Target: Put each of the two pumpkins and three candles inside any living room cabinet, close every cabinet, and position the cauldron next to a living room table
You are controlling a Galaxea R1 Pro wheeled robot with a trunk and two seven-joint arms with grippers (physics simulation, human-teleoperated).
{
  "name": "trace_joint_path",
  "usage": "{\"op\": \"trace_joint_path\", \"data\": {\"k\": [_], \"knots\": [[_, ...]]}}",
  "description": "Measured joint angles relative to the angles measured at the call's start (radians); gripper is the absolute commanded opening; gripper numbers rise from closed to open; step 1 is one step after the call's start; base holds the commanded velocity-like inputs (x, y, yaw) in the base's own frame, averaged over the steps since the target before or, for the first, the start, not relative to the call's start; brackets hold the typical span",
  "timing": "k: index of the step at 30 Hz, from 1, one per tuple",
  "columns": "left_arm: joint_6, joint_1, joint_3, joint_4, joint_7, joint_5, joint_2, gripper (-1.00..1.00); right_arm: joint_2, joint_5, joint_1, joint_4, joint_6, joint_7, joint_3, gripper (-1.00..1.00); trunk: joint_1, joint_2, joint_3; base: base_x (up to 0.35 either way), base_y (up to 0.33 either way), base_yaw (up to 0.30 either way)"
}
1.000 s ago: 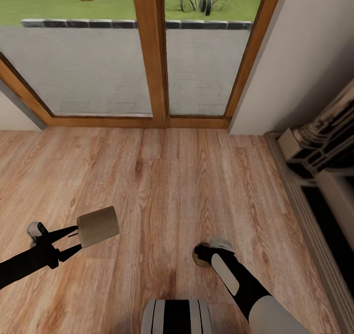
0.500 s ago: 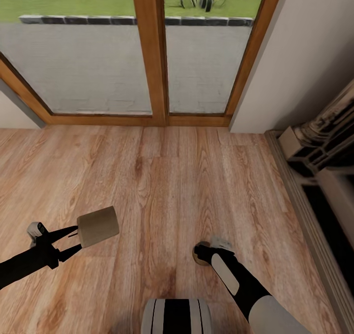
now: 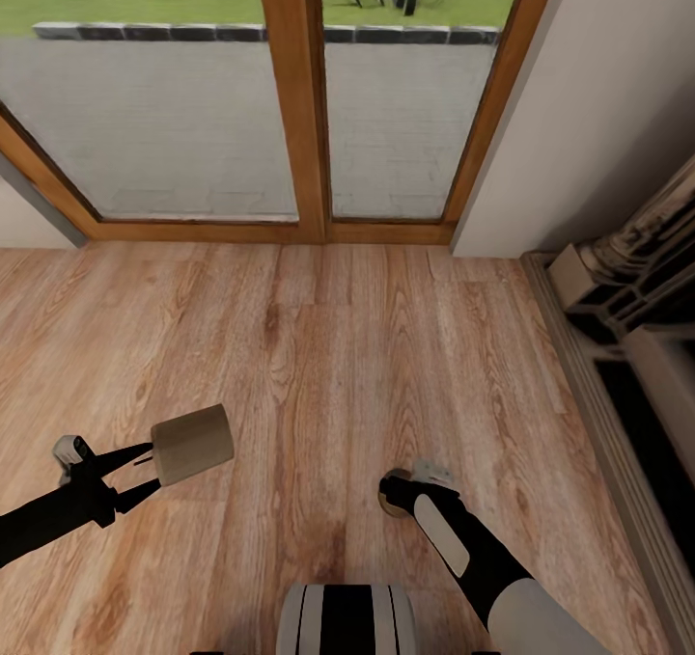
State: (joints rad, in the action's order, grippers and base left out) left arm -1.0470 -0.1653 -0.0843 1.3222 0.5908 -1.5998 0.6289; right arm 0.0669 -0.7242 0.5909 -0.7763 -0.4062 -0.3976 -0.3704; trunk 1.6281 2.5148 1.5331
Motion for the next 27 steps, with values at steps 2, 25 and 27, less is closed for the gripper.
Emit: {"op": "trace_joint_path", "data": {"k": [2, 25, 27], "knots": [[0.000, 0.000, 0.000, 0.000, 0.000, 0.000, -0.001, -1.00, 0.000, 0.001, 0.000, 0.000, 0.000, 0.000, 0.000, -1.00, 0.000, 0.000, 0.000, 0.000, 0.000, 0.000], [0.000, 0.001, 0.000, 0.000, 0.000, -0.001, -0.002, -1.00, 0.001, -0.009, 0.000, 0.019, 0.003, 0.000, -0.001, -1.00, -0.001, 0.000, -0.008, 0.000, 0.000, 0.000], [0.000, 0.001, 0.001, 0.000, 0.000, -0.001, -0.003, -1.00, 0.001, -0.009, 0.000, 0.019, 0.003, 0.000, -0.001, -1.00, -0.001, 0.000, -0.008, 0.000, 0.000, 0.000]]}}
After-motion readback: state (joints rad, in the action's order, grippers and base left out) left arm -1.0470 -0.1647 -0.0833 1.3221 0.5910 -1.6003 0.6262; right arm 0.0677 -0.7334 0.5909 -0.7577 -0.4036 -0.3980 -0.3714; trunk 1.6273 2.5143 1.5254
